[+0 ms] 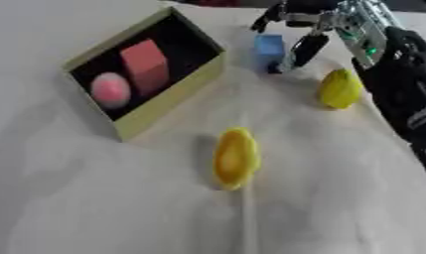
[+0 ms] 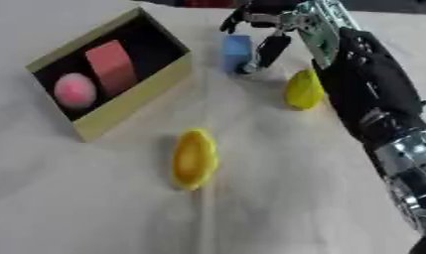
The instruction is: Pick up objects on the table and place them in the box.
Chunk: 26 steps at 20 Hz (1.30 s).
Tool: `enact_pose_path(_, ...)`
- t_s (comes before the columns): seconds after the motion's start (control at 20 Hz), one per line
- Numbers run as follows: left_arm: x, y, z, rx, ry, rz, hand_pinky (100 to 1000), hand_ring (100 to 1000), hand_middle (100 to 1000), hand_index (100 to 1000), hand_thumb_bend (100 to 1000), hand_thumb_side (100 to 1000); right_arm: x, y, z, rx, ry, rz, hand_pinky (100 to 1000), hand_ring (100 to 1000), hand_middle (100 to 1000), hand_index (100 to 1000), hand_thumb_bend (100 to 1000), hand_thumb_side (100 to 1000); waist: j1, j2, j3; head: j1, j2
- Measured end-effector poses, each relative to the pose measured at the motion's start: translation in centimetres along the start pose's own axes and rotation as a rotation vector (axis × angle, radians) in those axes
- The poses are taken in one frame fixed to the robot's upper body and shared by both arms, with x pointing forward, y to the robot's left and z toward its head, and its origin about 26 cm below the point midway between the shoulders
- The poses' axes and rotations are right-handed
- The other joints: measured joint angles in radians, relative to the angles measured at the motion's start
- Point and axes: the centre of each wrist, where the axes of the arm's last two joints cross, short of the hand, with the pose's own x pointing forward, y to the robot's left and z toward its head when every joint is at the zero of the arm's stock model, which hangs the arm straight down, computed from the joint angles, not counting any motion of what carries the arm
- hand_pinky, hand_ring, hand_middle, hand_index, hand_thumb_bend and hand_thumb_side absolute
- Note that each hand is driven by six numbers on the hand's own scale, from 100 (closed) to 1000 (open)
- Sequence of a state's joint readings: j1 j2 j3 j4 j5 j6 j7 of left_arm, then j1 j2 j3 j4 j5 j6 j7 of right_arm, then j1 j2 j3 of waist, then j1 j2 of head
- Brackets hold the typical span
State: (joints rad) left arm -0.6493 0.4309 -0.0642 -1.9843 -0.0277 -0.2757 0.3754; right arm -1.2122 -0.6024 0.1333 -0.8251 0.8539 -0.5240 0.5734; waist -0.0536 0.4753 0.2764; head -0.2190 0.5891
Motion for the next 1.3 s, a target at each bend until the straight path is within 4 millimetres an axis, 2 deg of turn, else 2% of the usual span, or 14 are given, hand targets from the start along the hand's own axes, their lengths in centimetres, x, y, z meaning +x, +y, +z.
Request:
enact_pose_path(0.15, 0.0, 0.0, 0.0, -0.001, 0.001, 0.000, 682, 770, 637, 797, 526, 544, -0.3, 0.3, 0.1, -0.008, 0.019, -0.012, 889, 914, 748, 900, 450, 329, 0.000, 0.001, 0.001, 0.001, 0.000)
enact_pose_path(0.3, 0.0, 0.0, 0.0, -0.002, 0.002, -0.001, 682, 770, 637, 796, 525, 545, -0.5, 0.6, 0.2, -0.024, 0.039, -0.027, 882, 892, 692, 870, 401, 347, 0.000, 0.003, 0.002, 0.001, 0.000)
enact_pose_path(0.5, 0.0, 0.0, 0.0, -0.004, 0.004, -0.001, 682, 771, 637, 795, 525, 547, -0.6, 1.0, 0.1, -0.048, 0.056, -0.053, 869, 844, 571, 749, 240, 360, 0.001, 0.005, 0.003, 0.001, 0.000)
enact_pose_path(0.7, 0.0, 0.0, 0.0, -0.007, 0.006, -0.002, 682, 771, 638, 795, 525, 547, -0.5, 1.0, 0.0, -0.066, 0.049, -0.089, 857, 814, 537, 708, 148, 332, 0.001, 0.005, 0.001, 0.003, 0.001)
enact_pose_path(0.8, 0.0, 0.0, 0.0, -0.008, 0.008, -0.003, 683, 772, 638, 795, 525, 546, -0.5, 0.9, 0.0, -0.065, 0.048, -0.104, 849, 800, 529, 690, 113, 285, 0.001, 0.005, -0.002, 0.003, 0.006)
enact_pose_path(0.9, 0.0, 0.0, 0.1, -0.009, 0.012, -0.004, 683, 772, 638, 796, 525, 546, -0.4, 0.9, -0.1, -0.053, 0.047, -0.111, 845, 795, 537, 688, 100, 268, 0.001, 0.004, -0.005, 0.006, 0.010)
enact_pose_path(1.05, -0.1, 0.0, 0.2, -0.010, 0.015, -0.006, 683, 772, 639, 796, 524, 544, -0.3, 0.3, -0.1, -0.035, 0.042, -0.118, 840, 788, 527, 672, 100, 188, 0.001, -0.004, -0.009, 0.007, 0.017)
enact_pose_path(1.3, -0.1, 0.0, 0.2, -0.012, 0.017, -0.006, 684, 772, 640, 797, 526, 543, -0.1, -0.5, -0.1, -0.044, 0.030, -0.128, 833, 773, 504, 649, 100, 137, 0.000, -0.015, -0.011, 0.008, 0.019)
